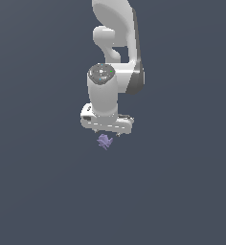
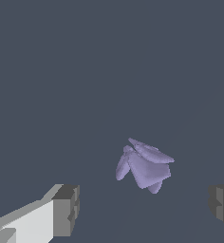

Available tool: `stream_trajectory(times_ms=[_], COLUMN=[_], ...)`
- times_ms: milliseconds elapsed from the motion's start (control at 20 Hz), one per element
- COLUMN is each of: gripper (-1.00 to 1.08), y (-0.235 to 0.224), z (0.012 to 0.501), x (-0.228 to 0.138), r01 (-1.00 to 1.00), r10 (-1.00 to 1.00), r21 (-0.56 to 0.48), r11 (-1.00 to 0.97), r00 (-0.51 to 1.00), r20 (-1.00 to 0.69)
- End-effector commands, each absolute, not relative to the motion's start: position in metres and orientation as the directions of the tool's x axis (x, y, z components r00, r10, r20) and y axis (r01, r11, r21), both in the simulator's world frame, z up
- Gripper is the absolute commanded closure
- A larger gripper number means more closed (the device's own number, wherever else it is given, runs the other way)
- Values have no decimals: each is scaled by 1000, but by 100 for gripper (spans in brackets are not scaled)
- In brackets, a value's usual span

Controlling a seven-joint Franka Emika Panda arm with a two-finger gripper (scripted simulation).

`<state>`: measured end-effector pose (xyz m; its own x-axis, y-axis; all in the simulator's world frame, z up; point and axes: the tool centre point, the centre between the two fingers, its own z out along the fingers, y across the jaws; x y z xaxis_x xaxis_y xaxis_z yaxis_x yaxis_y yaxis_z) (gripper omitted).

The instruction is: Pick up the object and move it to a goal position.

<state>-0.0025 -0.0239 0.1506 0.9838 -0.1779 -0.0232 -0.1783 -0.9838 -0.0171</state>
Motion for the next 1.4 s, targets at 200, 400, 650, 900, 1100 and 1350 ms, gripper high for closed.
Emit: stream_trajectory(times_ms=[200,400,650,900,1100,1350], gripper=[-92,-92,-92,-92,-92,-92], y=[-30,-35,-40,-42,-42,-42], z=[127,111,98,91,90,82], x=[-11,-18,-24,-28,-28,-29], r01=[-309,-398,-472,-510,-512,-513], r10=[-309,-398,-472,-510,-512,-513], r21=[-11,-6,-2,0,0,0], r11=[-951,-917,-881,-860,-859,-858], r00=[951,917,881,860,859,858], r20=[-17,-11,-5,-1,-1,-1])
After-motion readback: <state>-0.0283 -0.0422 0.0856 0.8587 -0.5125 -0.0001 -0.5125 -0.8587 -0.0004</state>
